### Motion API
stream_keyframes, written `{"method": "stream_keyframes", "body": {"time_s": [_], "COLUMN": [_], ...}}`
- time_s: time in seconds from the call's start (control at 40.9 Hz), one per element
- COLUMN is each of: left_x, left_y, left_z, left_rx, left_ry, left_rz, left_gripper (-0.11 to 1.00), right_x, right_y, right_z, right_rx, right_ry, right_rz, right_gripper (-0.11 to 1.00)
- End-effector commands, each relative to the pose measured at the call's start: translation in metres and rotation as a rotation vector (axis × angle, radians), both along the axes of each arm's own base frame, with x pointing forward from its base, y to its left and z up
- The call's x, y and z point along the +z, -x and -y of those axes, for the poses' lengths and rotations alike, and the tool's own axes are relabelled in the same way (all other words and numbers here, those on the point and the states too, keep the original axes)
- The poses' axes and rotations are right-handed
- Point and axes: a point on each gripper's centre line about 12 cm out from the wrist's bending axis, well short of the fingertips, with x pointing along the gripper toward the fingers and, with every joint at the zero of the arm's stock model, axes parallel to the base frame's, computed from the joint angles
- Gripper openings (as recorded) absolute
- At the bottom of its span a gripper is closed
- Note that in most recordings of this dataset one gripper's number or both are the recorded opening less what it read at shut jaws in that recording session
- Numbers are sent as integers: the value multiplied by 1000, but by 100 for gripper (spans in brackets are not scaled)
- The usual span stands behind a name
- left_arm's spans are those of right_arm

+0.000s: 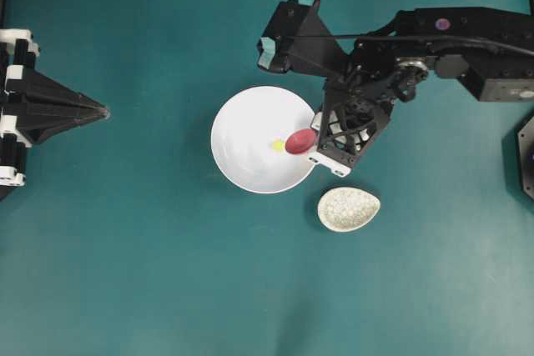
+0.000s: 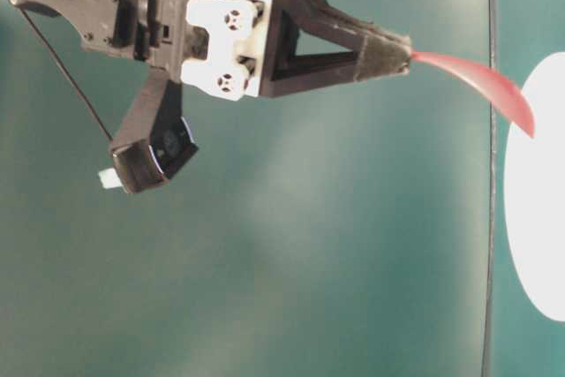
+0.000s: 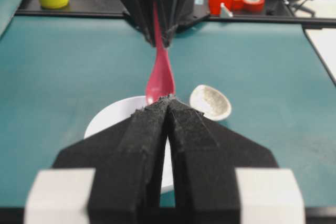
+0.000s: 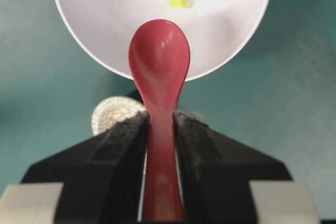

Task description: Scoop the yellow hexagonal prism block from the bowl with a spoon using the right arm.

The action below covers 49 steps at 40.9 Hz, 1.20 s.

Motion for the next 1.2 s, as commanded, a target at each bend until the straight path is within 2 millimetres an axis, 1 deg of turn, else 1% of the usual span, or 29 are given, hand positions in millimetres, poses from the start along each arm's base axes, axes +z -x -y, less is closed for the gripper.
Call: {"method": "stream_keyframes", "body": {"time_s": [0.0,0.489,0.782,0.978,1.174], "left_x": [6,5,6,6,6], "left_y": [-2,-2,-2,-2,-2], "left_z": [0,0,0,0,0], "left_rx": [0,0,1,0,1], "left_ry": [-3,-3,-2,-2,-2], "left_rz": [14,12,15,17,15], "left_gripper": [-1,-1,-1,-1,-1], "right_x": [7,-18,-27,-38,-49], "right_y": [-4,-18,-22,-28,-33], "right_z": [-3,-1,0,3,12], "right_rx": [-6,-3,-3,-14,-31], "right_ry": [-28,-28,-23,-22,-8], "right_rz": [19,0,-11,-15,-12], "right_gripper": [24,24,24,24,24]}}
